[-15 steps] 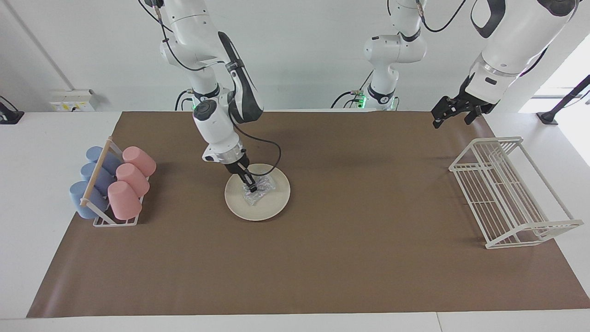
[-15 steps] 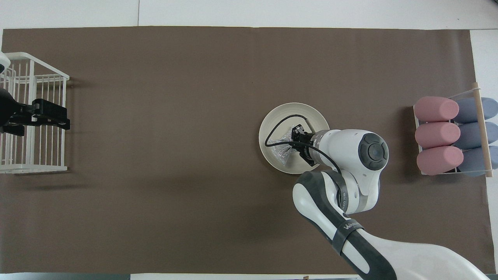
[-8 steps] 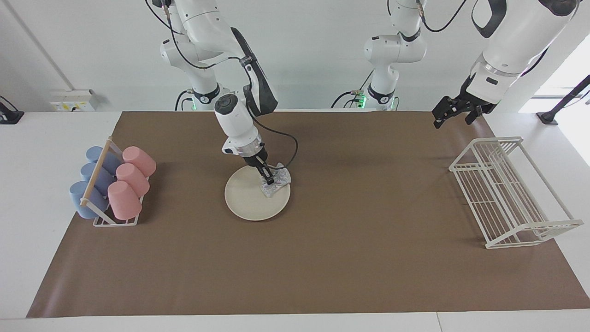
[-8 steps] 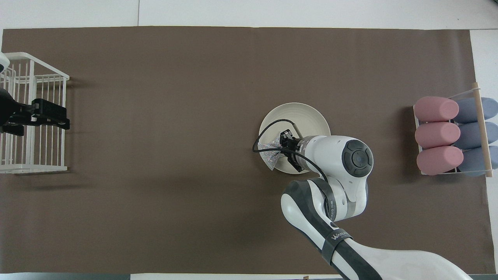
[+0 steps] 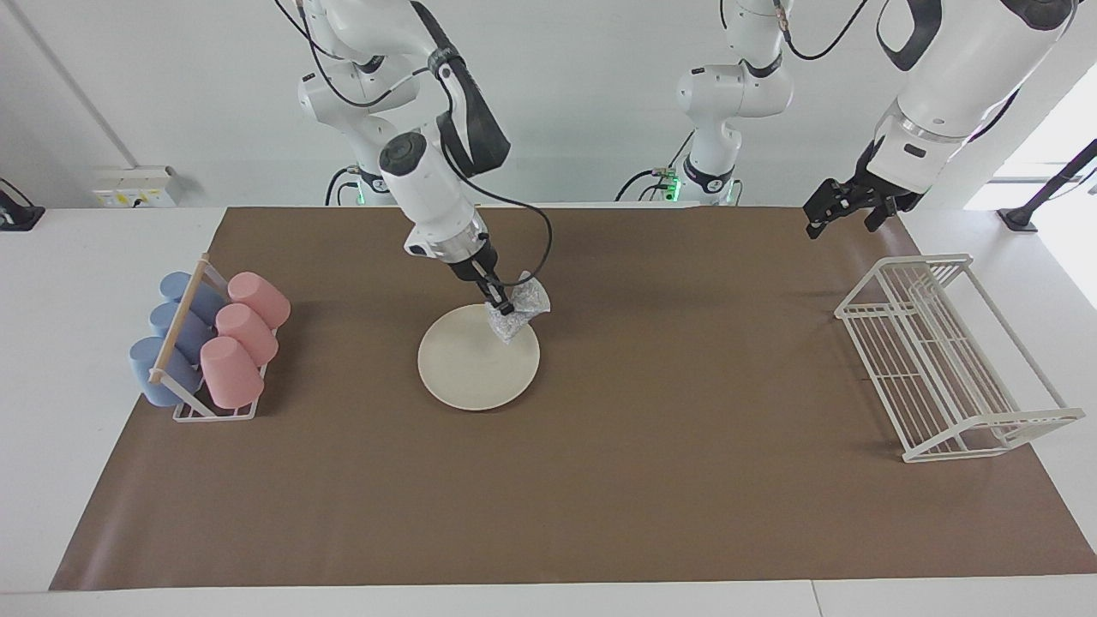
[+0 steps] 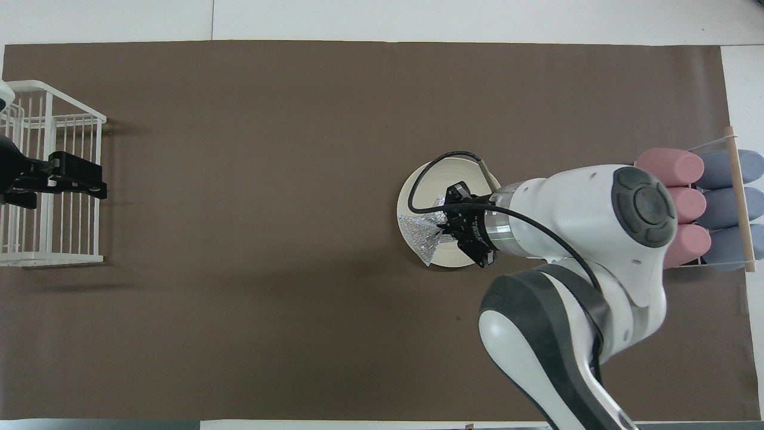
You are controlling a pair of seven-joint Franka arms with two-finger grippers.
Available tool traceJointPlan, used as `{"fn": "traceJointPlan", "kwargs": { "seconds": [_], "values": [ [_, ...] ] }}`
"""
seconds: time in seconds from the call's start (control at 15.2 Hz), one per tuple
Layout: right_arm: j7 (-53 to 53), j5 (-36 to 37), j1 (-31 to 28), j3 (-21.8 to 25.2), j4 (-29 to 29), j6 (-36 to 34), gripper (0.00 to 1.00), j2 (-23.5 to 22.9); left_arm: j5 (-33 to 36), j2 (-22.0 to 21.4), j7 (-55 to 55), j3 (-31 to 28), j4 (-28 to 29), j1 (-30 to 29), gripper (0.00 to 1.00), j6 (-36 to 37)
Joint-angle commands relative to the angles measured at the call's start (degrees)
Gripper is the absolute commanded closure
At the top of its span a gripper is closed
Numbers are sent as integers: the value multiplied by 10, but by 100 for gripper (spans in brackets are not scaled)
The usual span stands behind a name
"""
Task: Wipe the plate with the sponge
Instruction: 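Rub the sponge around the plate surface with the right gripper, then bring the sponge to the left gripper while the left gripper reaches out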
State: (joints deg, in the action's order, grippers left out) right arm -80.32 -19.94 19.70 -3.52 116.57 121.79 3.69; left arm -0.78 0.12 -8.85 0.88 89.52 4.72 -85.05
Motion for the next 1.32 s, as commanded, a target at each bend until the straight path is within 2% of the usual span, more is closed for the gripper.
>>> {"fn": "traceJointPlan", "kwargs": {
  "seconds": [0.0,0.2,0.33,0.46,0.66,0.92,1.05,1.25],
  "values": [
    [-56,32,-14,-3,-63,-90,100,22,2,-3,-4,2,4,-4,0,-1],
    [-141,75,-8,-9,-149,-210,100,39,-73,-7,-20,1,13,-36,0,0],
    [-161,91,-7,-15,-177,-254,100,40,-108,-19,-28,2,36,-38,0,0],
    [-160,91,-5,-17,-150,-234,100,49,-172,-32,-30,1,64,-39,0,-4],
    [-168,97,0,-18,-141,-208,100,49,-282,-60,-49,1,127,-55,0,-41],
    [-243,124,47,-19,-123,-113,100,24,-411,-78,-70,3,187,-48,0,-85],
    [-280,133,74,-19,-106,-92,100,10,-486,-94,-84,8,230,-43,0,-126],
    [-323,164,114,-19,-114,-86,100,-3,-594,-123,-81,8,302,-2,0,-208]
  ]
}}
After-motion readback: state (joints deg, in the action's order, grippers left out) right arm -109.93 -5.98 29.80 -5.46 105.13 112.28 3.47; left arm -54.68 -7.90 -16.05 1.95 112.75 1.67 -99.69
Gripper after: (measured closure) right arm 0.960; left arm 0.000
